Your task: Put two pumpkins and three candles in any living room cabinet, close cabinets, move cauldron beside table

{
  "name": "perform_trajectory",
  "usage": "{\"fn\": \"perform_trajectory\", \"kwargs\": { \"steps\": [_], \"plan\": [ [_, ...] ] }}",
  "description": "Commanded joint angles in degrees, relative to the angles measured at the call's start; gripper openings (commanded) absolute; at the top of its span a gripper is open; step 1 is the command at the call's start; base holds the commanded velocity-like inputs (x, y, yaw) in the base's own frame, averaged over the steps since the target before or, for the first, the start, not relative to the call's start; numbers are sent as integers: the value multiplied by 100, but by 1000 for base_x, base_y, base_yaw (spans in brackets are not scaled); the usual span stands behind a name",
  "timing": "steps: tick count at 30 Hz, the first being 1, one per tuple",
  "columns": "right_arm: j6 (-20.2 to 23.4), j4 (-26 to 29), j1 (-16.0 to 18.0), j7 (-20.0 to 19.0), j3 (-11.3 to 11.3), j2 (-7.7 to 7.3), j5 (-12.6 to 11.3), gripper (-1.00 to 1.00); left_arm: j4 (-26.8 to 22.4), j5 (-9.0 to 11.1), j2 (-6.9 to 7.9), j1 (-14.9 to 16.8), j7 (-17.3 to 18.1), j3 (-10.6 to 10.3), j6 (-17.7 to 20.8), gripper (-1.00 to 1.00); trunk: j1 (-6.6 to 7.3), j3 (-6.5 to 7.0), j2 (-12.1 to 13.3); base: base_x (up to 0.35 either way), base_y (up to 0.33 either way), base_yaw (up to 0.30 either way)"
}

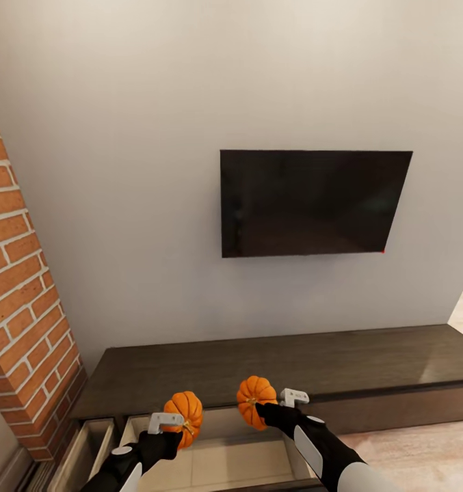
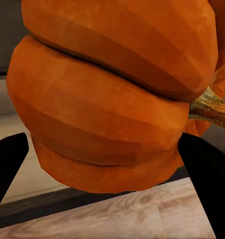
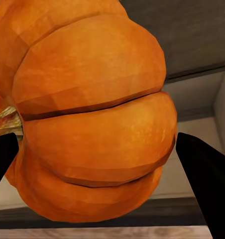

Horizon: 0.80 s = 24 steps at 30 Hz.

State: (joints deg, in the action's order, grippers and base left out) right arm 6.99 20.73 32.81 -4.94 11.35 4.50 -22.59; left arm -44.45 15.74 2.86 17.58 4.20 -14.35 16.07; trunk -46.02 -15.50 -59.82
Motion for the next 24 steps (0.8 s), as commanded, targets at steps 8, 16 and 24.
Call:
{"fn": "perform_trajectory", "kwargs": {
  "steps": [8,16,24],
  "plan": [
    [23,-13,-26,-132,28,-2,-35,-100,240,11,4,5,9,-43,-208,-100,-177,-151,-328,0,0,0],
    [30,-107,-29,-160,27,-10,-27,-100,277,8,4,6,11,-137,-157,-100,-352,-294,-649,0,0,0],
    [25,-210,-27,-136,29,-3,-26,-100,279,12,3,8,11,-144,-114,-100,-528,-438,-970,0,0,0]
  ]
}}
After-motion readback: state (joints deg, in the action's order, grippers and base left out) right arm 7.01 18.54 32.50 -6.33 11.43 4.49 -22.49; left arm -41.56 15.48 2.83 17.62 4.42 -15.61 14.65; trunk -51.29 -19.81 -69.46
